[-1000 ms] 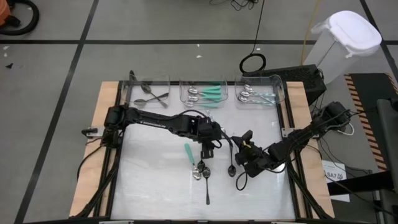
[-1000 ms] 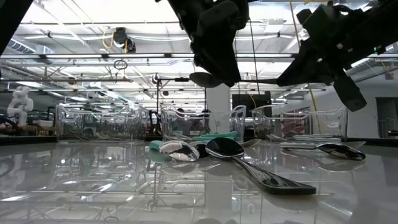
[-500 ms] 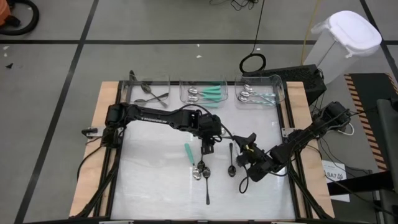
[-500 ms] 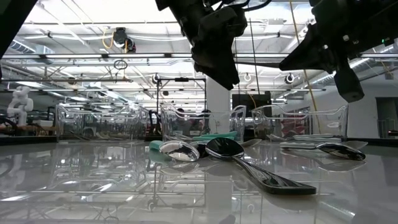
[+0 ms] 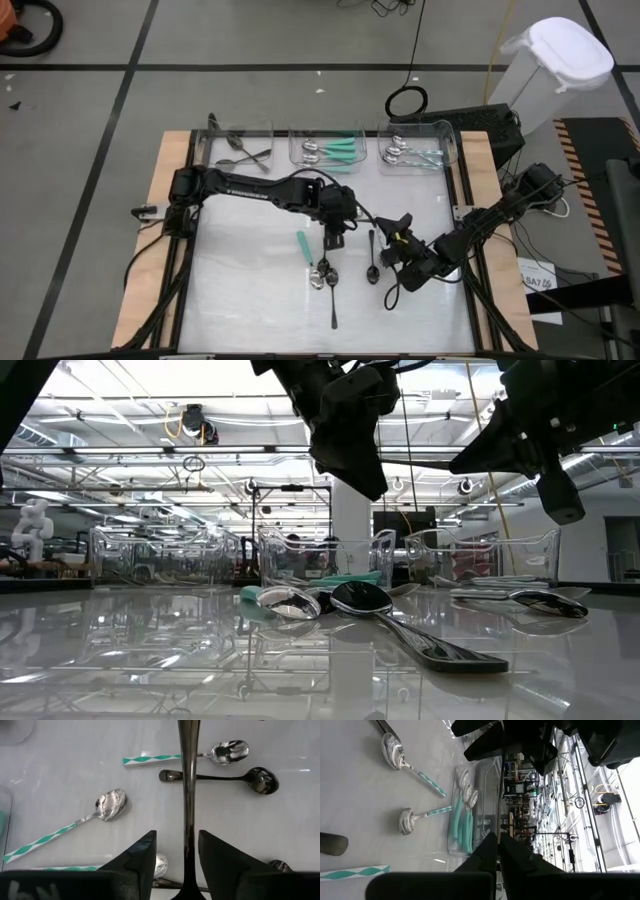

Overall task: Sort silverware by color (type)
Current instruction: Put the black spoon into the left transparent bin

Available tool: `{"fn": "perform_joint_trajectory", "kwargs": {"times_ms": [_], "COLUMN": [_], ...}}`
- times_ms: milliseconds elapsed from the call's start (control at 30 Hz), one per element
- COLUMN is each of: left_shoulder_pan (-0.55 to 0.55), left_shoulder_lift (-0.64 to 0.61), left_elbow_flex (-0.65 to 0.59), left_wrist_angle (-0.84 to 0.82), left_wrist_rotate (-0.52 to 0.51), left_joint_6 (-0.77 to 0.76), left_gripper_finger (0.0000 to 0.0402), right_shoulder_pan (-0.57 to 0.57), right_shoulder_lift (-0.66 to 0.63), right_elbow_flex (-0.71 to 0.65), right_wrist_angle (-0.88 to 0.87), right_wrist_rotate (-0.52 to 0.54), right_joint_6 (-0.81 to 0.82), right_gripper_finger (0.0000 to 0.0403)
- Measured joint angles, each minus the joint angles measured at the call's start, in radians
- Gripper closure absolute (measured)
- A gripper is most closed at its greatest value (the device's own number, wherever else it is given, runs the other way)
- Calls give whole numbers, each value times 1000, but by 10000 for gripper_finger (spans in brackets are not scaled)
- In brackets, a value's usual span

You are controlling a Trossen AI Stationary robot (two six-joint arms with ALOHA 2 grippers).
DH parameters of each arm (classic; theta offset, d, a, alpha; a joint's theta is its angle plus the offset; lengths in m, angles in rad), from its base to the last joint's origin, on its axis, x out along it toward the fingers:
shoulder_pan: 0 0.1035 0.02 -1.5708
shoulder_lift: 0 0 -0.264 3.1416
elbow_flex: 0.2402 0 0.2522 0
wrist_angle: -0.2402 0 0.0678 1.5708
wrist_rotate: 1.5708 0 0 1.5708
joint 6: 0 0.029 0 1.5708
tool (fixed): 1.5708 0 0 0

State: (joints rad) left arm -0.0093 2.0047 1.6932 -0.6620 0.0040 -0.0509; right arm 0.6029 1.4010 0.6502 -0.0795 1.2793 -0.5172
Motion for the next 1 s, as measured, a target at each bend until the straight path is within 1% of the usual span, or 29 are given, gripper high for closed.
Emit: {"fn": "perform_joint_trajectory", "kwargs": {"times_ms": [233,700,767,1000], "left_shoulder_pan": [2,2,2,3], "left_shoulder_lift": [-17,-18,-17,-17], "left_elbow_flex": [-1,0,0,0], "left_wrist_angle": [39,38,39,40], "left_wrist_rotate": [-6,-6,-6,-5], "left_joint_6": [-7,-6,-6,-8], "left_gripper_finger": [246,244,251,295], "right_shoulder_pan": [0,0,0,0], "right_shoulder_lift": [0,0,0,0], "right_elbow_flex": [1,1,1,1], "right_wrist_angle": [0,0,0,0], "right_wrist_rotate": [-5,-6,-6,-6], "right_joint_6": [4,4,4,4], "right_gripper_finger": [399,399,399,399]}}
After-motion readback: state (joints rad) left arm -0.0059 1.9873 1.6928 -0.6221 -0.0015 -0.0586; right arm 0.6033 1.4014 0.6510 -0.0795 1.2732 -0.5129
